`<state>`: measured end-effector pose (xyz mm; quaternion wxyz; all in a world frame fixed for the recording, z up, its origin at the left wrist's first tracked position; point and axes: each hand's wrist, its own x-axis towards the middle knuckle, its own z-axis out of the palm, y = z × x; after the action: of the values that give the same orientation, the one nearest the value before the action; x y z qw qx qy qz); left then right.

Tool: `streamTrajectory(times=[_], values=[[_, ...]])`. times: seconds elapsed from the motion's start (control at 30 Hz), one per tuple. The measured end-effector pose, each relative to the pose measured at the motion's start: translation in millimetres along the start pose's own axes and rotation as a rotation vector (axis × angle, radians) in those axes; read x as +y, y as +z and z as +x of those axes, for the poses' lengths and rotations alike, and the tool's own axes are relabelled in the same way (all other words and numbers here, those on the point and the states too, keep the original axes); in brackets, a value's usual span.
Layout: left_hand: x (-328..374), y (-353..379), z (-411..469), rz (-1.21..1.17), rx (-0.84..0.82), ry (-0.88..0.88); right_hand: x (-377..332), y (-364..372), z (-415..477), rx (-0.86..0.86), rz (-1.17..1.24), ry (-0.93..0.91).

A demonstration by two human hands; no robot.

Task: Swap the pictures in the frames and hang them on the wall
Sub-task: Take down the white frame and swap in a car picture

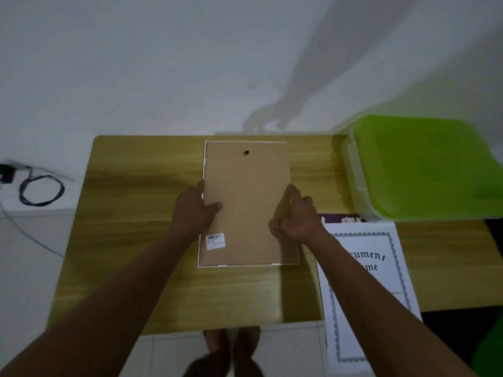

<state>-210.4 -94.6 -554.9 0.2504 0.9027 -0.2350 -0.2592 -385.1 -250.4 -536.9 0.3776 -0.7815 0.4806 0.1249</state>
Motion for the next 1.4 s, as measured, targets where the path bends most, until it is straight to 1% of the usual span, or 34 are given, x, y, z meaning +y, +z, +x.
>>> streamTrajectory(times=[0.13, 0.23, 0.3, 0.37, 0.5, 0.57, 0.67, 0.7, 0.77, 0.83, 0.9, 0.97, 1.07, 1.17, 1.27, 1.33, 1.4], values=[[9.0, 2.8, -1.7, 0.211, -0.072, 0.022, -6.0, -7.4, 1.8, -0.032, -0.107, -0.081], [14.6, 3.8, 6.5, 0.392, -0.19, 0.086, -10.0, -11.6, 8.8, -0.087, -0.197, -0.195], [16.8, 4.6, 12.3, 0.452, -0.25, 0.115, -10.5, -12.5, 13.9, -0.13, -0.254, -0.221], [17.8, 5.1, 14.6, 0.435, -0.237, 0.102, -8.3, -10.5, 19.7, -0.107, -0.288, -0.26], [13.2, 3.4, 16.4, 0.465, -0.143, 0.179, -2.8, -8.1, 27.0, -0.048, -0.325, -0.333], [13.0, 3.1, 19.1, 0.505, -0.168, 0.21, -2.8, -8.8, 28.5, -0.035, -0.372, -0.36], [18.6, 2.1, 22.3, 0.633, -0.245, 0.203, -9.2, -12.5, 30.4, 0.001, -0.431, -0.385], [21.6, 0.5, 23.2, 0.668, -0.248, 0.206, -12.2, -13.8, 31.4, 0.003, -0.444, -0.393], [27.5, -2.6, 25.2, 0.749, -0.203, 0.243, -20.8, -16.2, 36.0, -0.057, -0.471, -0.399], [31.4, -0.7, 29.0, 0.83, -0.172, 0.337, -31.1, -16.6, 43.3, -0.177, -0.506, -0.371], [33.2, 5.3, 36.4, 0.819, -0.213, 0.413, -38.2, -15.7, 51.3, -0.246, -0.587, -0.353], [30.9, 8.4, 45.2, 0.728, -0.292, 0.39, -39.0, -15.3, 56.9, -0.263, -0.659, -0.353], [22.2, 8.7, 54.4, 0.716, -0.357, 0.385, -30.7, -16.4, 61.4, -0.238, -0.659, -0.384], [19.7, 7.0, 55.5, 0.704, -0.364, 0.403, -20.8, -17.3, 62.1, -0.178, -0.595, -0.444], [20.0, 2.3, 49.5, 0.676, -0.327, 0.407, -12.8, -20.5, 56.0, -0.119, -0.486, -0.473], [17.9, -1.2, 38.6, 0.682, -0.261, 0.425, -6.0, -20.6, 47.4, -0.067, -0.479, -0.512], [9.8, 0.6, 22.9, 0.668, -0.164, 0.529, 6.3, -15.4, 34.9, -0.015, -0.506, -0.572]])
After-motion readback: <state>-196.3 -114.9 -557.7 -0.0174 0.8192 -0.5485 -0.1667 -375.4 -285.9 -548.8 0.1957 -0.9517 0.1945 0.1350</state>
